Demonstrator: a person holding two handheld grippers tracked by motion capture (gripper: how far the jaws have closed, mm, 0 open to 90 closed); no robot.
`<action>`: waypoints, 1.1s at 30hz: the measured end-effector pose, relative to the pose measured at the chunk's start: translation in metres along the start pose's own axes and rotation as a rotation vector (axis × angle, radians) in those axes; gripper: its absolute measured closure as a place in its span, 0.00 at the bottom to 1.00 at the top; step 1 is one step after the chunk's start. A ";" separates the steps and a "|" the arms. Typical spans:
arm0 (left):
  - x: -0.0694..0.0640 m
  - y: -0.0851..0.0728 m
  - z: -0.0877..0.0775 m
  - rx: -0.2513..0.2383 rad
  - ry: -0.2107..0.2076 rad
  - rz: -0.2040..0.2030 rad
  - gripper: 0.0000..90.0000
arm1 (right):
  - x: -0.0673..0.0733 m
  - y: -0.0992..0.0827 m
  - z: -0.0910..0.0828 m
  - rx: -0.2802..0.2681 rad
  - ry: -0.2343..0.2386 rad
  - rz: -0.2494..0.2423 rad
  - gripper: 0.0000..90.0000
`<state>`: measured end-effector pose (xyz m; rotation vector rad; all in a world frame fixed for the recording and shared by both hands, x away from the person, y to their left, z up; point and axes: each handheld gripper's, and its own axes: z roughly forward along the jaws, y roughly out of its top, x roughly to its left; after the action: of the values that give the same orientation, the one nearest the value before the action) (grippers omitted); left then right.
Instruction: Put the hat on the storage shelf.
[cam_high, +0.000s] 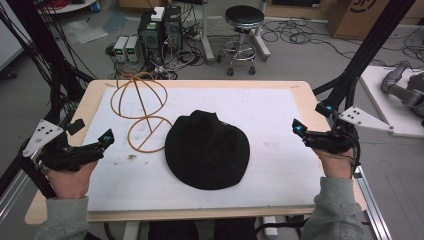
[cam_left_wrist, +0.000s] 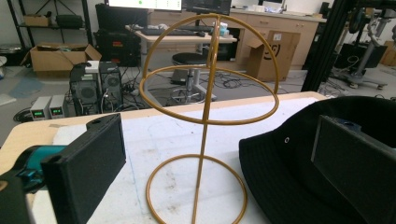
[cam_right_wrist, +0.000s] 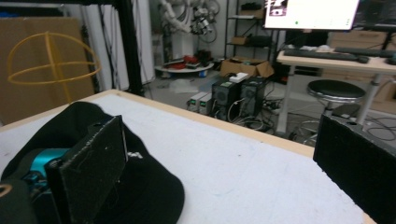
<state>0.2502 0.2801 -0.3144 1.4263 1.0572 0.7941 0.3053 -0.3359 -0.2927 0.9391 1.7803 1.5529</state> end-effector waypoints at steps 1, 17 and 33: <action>0.000 0.000 -0.001 0.001 0.001 -0.001 0.04 | 0.003 0.001 0.004 0.009 0.021 -0.010 0.03; 0.003 -0.007 -0.016 0.012 0.008 -0.001 0.04 | 0.028 0.012 0.044 0.056 0.157 -0.068 0.03; 0.002 -0.010 -0.029 0.019 0.011 0.002 0.04 | 0.057 0.017 0.095 0.122 0.335 -0.110 0.03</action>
<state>0.2228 0.2932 -0.3200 1.4407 1.0741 0.7966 0.3517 -0.2338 -0.2884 0.6493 2.1409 1.6174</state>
